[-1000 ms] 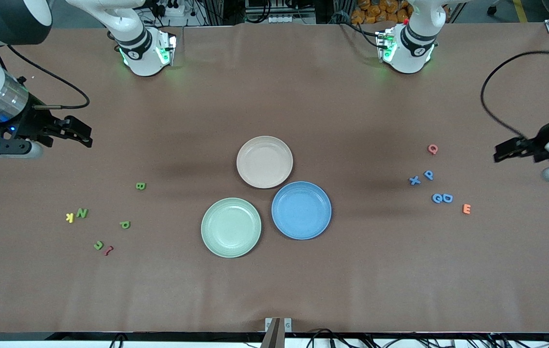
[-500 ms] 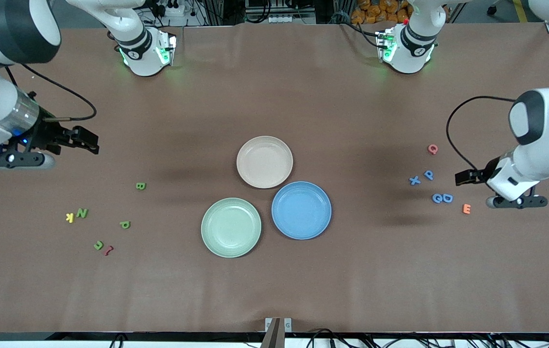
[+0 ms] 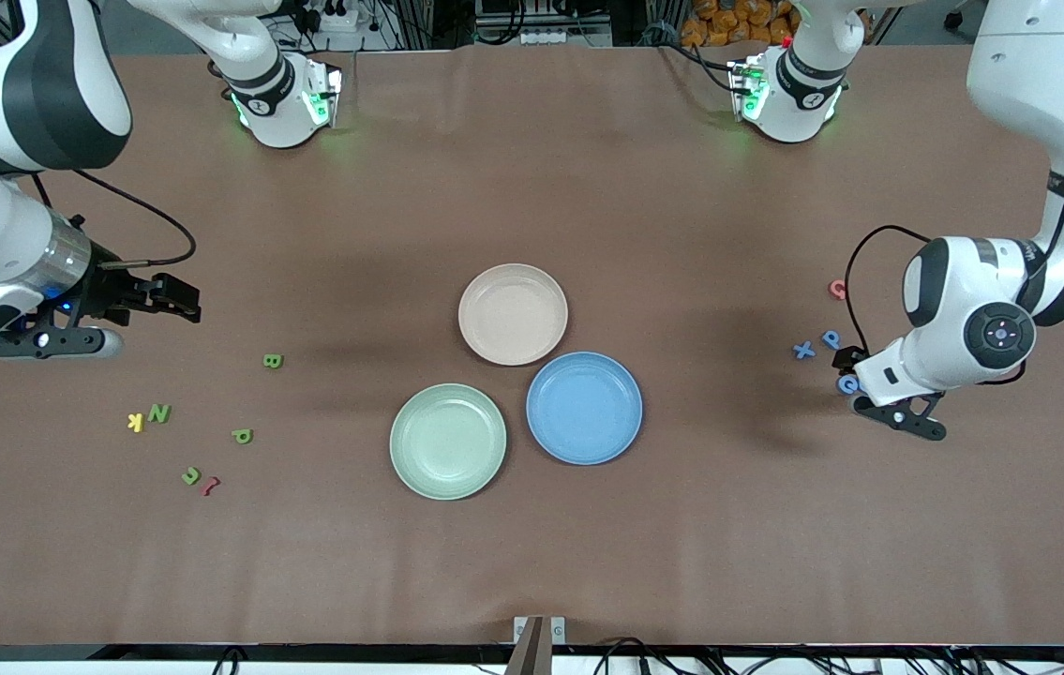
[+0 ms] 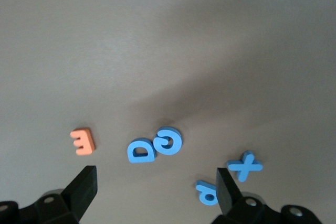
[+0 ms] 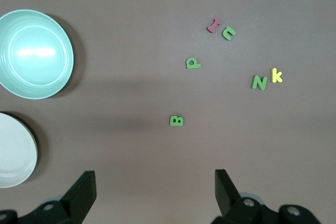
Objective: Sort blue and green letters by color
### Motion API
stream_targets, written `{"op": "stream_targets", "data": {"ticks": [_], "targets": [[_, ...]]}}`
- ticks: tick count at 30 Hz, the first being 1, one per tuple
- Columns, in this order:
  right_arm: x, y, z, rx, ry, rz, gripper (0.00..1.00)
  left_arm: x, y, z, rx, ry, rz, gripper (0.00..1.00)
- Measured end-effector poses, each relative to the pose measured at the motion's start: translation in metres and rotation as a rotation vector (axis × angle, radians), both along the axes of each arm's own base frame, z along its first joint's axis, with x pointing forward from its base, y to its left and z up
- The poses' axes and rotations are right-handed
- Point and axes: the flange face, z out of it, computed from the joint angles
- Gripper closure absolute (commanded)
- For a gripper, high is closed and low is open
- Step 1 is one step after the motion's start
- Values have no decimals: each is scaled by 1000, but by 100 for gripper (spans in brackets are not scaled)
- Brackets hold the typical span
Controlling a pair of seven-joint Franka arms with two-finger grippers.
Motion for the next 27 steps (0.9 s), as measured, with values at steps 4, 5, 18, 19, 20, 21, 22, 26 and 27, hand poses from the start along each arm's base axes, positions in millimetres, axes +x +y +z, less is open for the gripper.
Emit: {"op": "stream_targets", "data": {"ticks": [4, 5, 18, 19, 20, 21, 22, 26, 27], "targets": [[0, -3, 0, 2, -3, 35, 0, 1, 3, -16, -6, 18, -51, 0], [1, -4, 0, 2, -6, 42, 0, 1, 3, -20, -7, 18, -58, 0], [8, -23, -24, 5, -44, 37, 0, -2, 9, -44, -9, 46, -60, 0], [9, -26, -30, 6, -51, 36, 0, -2, 10, -46, -9, 48, -59, 0], [9, -28, -36, 6, -58, 36, 0, -2, 11, -47, -9, 51, -57, 0], [10, -30, -44, 7, -65, 36, 0, -3, 12, -49, -10, 53, -56, 0], [10, -32, -49, 7, -66, 35, 0, -3, 12, -50, -10, 55, -56, 0], [10, -33, -74, 9, -50, 34, 0, -4, 13, -57, -11, 66, -55, 0], [10, -33, -78, 9, -45, 34, 0, -5, 13, -59, -11, 68, -55, 0]]}}
